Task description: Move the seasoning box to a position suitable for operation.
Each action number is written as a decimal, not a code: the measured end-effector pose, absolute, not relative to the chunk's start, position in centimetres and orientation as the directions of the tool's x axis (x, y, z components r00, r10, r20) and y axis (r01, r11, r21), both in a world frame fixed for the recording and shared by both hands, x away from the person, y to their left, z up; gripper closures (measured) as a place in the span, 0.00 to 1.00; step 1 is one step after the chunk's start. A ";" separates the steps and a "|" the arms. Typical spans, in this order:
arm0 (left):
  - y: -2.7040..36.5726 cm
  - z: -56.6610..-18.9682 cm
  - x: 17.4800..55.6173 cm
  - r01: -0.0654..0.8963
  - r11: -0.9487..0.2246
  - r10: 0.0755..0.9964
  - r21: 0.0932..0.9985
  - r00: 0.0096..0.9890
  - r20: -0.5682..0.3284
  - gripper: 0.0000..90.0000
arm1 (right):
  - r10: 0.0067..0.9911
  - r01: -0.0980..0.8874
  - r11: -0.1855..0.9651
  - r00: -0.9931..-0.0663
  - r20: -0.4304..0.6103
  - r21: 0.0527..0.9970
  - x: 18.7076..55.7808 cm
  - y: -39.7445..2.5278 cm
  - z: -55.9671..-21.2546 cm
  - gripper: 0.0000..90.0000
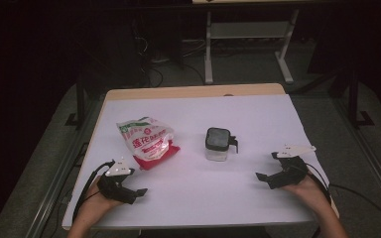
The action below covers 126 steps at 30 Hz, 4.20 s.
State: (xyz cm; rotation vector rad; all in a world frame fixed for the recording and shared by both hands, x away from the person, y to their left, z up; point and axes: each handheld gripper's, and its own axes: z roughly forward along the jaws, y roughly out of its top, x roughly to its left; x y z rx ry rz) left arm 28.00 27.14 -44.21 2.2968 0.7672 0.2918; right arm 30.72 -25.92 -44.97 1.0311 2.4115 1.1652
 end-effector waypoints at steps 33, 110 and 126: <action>28.2 -43.5 27.6 0.468 -0.535 0.633 0.704 0.774 -0.033 0.12 | 0.652 0.475 0.494 -0.757 0.051 0.728 31.6 -23.8 -42.5 0.00; 27.3 -43.9 27.0 0.457 -0.553 0.581 0.697 0.811 -0.071 0.12 | 0.355 0.286 0.858 -0.931 -0.088 0.427 40.5 -12.7 -34.4 0.00; 27.2 -44.0 26.9 0.460 -0.553 0.577 0.695 0.813 -0.080 0.12 | 0.313 0.278 0.879 -0.949 -0.030 0.388 42.2 -10.4 -35.2 0.00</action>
